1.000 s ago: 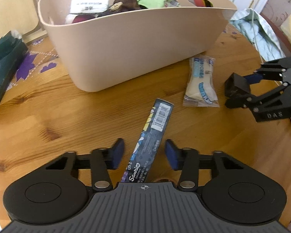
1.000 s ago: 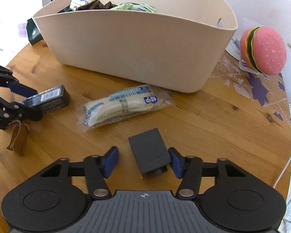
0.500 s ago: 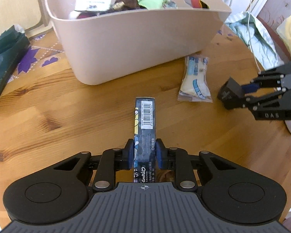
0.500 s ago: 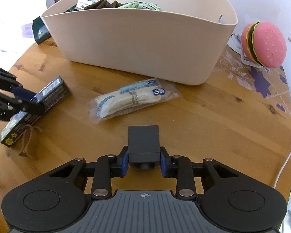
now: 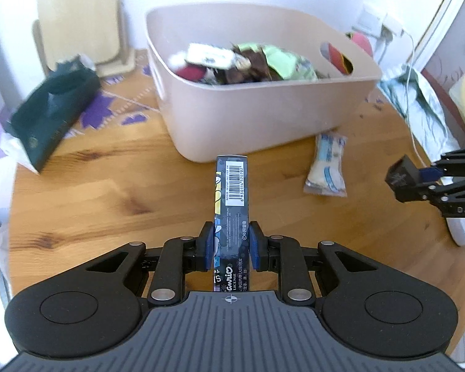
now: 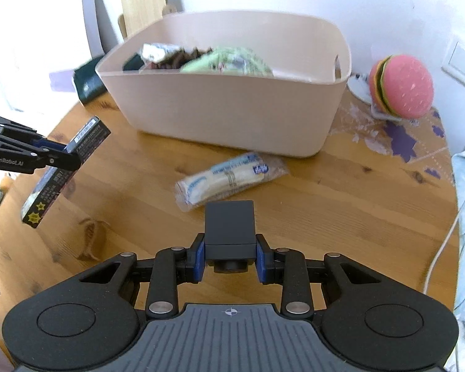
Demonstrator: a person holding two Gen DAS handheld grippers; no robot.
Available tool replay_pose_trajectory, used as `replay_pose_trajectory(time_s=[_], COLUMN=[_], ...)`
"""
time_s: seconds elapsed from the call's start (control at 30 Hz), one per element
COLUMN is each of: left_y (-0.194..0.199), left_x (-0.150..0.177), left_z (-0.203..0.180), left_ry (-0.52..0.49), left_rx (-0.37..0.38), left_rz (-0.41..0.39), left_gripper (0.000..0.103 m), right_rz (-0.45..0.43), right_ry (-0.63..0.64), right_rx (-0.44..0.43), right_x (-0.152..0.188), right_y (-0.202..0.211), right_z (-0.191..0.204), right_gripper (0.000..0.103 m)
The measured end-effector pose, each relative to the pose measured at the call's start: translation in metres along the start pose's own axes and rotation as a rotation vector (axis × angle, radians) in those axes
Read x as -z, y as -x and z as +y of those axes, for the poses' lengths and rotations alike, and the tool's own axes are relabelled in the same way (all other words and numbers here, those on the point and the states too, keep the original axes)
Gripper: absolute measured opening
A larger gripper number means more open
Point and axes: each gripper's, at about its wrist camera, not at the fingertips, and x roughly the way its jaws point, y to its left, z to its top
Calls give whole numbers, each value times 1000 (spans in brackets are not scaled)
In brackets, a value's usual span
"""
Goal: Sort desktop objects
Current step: 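Carry both items over the beige bin and open both grippers to drop them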
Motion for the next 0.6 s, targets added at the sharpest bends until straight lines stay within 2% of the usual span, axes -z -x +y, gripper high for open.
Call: replay_pose_trajectory(time_s=[0.33, 0.6], left_y=[40, 60], left_x=[-16, -50], left_z=[17, 28], left_ry=[45, 48], left_rx=[-19, -43], left_rz=[-103, -190], left_gripper=[23, 23], right_rz=[-141, -239], right_ry=[17, 10], right_rx=[-42, -25], right_x=[-19, -49], right_y=[61, 90], right_z=[6, -4], right_gripper=[30, 30])
